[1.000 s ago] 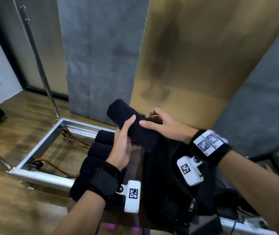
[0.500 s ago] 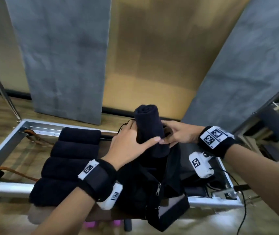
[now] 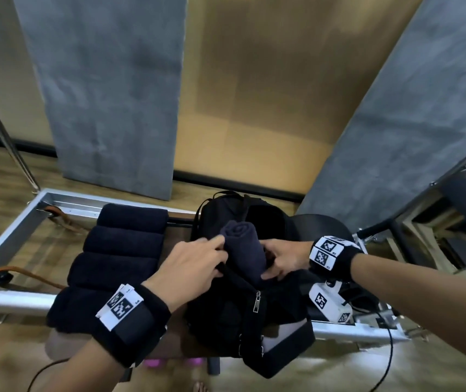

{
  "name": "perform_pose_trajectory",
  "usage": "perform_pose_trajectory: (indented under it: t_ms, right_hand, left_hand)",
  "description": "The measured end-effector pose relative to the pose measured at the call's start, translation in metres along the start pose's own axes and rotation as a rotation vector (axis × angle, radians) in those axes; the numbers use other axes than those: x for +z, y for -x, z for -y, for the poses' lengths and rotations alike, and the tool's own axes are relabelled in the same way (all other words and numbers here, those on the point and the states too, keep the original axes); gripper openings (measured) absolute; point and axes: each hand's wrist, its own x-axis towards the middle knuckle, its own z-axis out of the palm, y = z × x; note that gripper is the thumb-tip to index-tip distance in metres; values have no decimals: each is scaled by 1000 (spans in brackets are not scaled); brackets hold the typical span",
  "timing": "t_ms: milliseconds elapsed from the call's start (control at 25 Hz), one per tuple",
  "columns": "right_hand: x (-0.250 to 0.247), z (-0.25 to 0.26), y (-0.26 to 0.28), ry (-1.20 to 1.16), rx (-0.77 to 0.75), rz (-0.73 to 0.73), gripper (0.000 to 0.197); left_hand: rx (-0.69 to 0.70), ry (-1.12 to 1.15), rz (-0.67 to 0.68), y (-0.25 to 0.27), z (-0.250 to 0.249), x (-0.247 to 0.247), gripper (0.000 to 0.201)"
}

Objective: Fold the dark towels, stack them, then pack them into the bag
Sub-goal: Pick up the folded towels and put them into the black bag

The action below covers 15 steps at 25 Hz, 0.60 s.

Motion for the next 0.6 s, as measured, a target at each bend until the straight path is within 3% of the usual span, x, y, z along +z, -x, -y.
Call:
perform_pose_trajectory:
  t_ms: [120,360,480,600]
  right_hand:
    - [0,1,-4,226,74,129,59]
    - [-2,22,-21,672,145,246,43]
    - [14,22,-31,994,118,203,35]
    - [29,10,-41,1092,83,87,21]
  left_hand:
    - [-73,-89,-72,-4,-2,-7,14]
    - [-138,-90,-111,-9,-9,-15,7]
    - [-106,-61,-149,-9,-14,-19,8]
    - [-43,-1,-149,-7,-17,-18,12]
